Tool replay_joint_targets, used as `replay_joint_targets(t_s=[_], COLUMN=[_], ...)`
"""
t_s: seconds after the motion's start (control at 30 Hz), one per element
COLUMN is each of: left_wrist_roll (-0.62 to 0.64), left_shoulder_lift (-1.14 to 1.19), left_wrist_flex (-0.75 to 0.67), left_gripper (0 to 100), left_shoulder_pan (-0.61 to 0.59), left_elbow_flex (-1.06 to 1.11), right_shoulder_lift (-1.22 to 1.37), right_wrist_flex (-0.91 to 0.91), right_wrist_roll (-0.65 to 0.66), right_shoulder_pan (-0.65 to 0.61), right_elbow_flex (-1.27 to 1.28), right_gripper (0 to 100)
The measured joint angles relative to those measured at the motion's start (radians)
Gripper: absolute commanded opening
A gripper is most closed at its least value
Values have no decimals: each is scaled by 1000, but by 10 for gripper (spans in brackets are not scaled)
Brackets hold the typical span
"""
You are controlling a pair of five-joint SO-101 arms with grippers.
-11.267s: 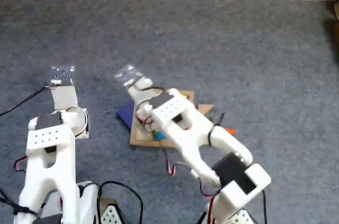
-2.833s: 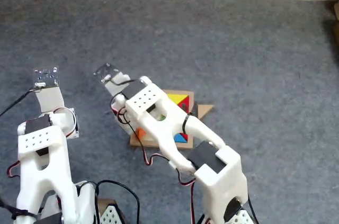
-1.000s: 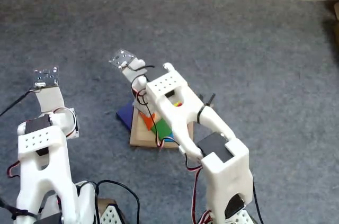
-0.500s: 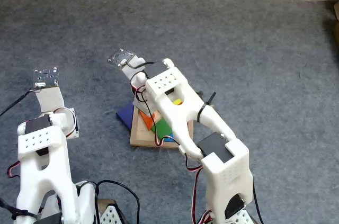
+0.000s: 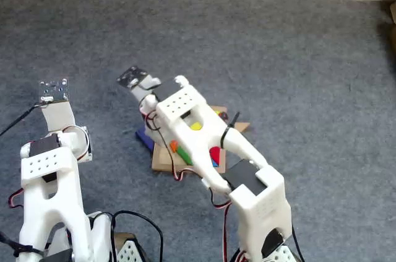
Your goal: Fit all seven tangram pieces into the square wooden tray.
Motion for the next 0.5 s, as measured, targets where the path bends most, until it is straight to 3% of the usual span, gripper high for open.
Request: replay_joint_targets(t_s=[0.4, 0.5], left_wrist_roll=[0, 0], left_shoulder_lift=[0, 0], left_wrist_flex=[0, 0], left_gripper=[109, 109], left_shoulder_pan=[0, 0], left_elbow_flex=[0, 0], right_shoulder_lift=[115, 127], right_wrist_flex=[-60, -60], right_wrist_roll=[-5, -5], right_shoulder_pan=[-11, -11], right_elbow_flex=[15, 11], right_gripper=[200, 150])
